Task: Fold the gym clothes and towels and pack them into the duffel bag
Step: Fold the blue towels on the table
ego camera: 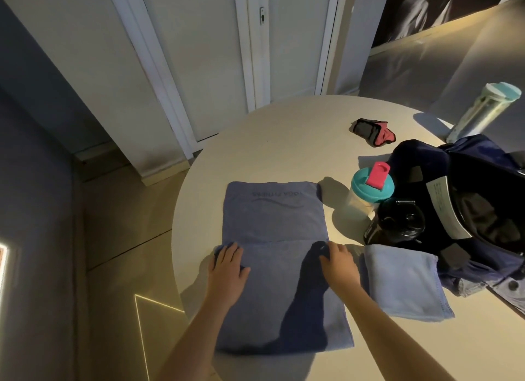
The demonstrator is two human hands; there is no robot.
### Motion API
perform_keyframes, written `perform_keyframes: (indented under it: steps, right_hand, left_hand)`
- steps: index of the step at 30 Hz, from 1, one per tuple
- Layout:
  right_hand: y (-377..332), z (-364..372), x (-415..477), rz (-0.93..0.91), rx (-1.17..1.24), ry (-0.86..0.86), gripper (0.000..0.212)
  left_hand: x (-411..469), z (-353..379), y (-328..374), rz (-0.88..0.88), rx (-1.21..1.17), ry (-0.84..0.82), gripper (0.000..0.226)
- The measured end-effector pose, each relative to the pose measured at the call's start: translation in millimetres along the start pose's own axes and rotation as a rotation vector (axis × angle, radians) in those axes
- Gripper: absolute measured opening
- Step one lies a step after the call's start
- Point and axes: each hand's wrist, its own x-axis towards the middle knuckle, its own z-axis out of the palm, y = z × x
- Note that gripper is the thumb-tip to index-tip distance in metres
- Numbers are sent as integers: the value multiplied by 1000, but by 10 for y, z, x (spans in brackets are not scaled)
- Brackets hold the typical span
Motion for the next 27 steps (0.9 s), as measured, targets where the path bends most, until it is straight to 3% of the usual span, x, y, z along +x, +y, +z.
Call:
perform_keyframes:
  steps: [8,12,19,23,27]
  right_hand:
    - [-16,84,277,193,173,26,21]
    - [-3,106,258,217,209,101,23]
    - [39,91,364,306,145,99,28]
    - [-57,56,437,70,28,228,38]
    - [-220,11,666,-215,-143,102,52]
  left_hand:
    - [324,-64,-269,-81,92,13,46]
    - [443,-119,-277,-79,76,117,19]
    - [727,-202,-311,-41,11,88,13]
    - [830,-160,-303,53,35,54,40]
    - [1042,-125,-317,125,135,-26,49]
